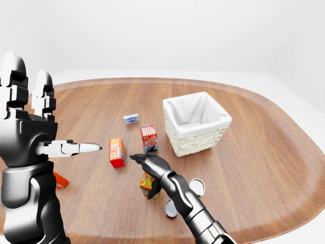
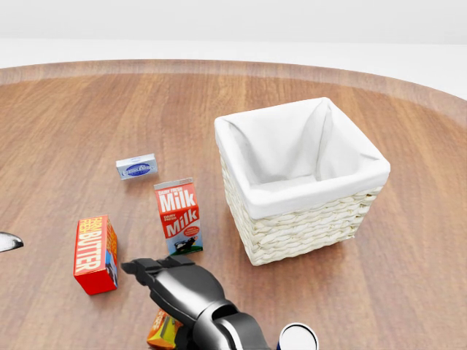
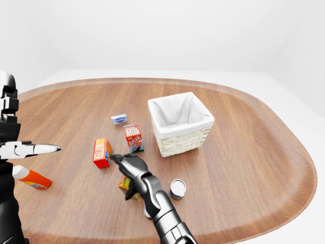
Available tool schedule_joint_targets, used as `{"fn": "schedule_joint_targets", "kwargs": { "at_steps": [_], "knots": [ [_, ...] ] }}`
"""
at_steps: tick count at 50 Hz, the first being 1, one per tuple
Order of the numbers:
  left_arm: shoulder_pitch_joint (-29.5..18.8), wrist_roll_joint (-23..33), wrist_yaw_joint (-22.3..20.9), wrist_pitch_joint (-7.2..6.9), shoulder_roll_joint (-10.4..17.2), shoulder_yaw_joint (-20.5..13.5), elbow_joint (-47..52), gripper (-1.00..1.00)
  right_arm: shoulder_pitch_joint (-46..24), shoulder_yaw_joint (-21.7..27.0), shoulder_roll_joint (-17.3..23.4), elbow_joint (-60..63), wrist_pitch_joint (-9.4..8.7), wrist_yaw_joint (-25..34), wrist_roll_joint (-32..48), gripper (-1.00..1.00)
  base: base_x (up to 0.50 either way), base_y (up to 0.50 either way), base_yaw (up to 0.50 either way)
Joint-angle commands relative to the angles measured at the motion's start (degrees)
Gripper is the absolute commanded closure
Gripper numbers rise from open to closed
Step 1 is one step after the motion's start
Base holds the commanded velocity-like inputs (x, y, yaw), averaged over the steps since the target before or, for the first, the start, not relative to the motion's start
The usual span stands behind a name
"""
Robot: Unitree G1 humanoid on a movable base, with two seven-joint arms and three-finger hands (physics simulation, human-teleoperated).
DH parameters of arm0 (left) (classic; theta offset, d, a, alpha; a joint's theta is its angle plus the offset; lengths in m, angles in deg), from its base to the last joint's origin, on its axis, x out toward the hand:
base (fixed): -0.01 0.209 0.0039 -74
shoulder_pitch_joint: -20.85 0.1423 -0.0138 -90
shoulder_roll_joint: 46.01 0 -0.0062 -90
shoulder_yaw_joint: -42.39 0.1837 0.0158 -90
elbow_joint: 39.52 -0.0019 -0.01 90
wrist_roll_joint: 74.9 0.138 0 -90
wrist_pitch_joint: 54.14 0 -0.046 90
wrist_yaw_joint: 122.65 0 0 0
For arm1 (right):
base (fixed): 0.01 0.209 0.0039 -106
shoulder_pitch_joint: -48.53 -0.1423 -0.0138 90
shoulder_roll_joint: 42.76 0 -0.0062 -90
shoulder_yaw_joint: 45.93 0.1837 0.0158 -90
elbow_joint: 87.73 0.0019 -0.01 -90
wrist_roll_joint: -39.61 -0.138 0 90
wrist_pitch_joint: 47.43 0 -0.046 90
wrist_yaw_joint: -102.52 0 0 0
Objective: Pick up the orange juice, and put it in the basket.
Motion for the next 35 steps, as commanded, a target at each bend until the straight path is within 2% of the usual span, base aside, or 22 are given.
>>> {"fn": "schedule_joint_targets", "kwargs": {
  "at_steps": [1,26,35],
  "knots": [
    [-0.1,0.0,0.0,0.00,0.0,0.1,-0.3,-1.00,0.1,-0.4,-0.6,-6.3,0.00,-3.6,0.2,1.00,0.00,0.00,0.00],
    [-0.1,0.1,-0.1,0.00,0.0,0.2,-0.5,-1.00,0.1,-0.1,-0.2,-4.4,0.00,-3.5,0.5,1.00,0.00,0.00,0.00],
    [-0.1,0.1,0.0,0.00,0.0,0.2,-0.5,-1.00,-1.9,1.1,0.4,-2.3,0.00,-2.7,1.0,1.00,0.00,0.00,0.00]
  ]
}}
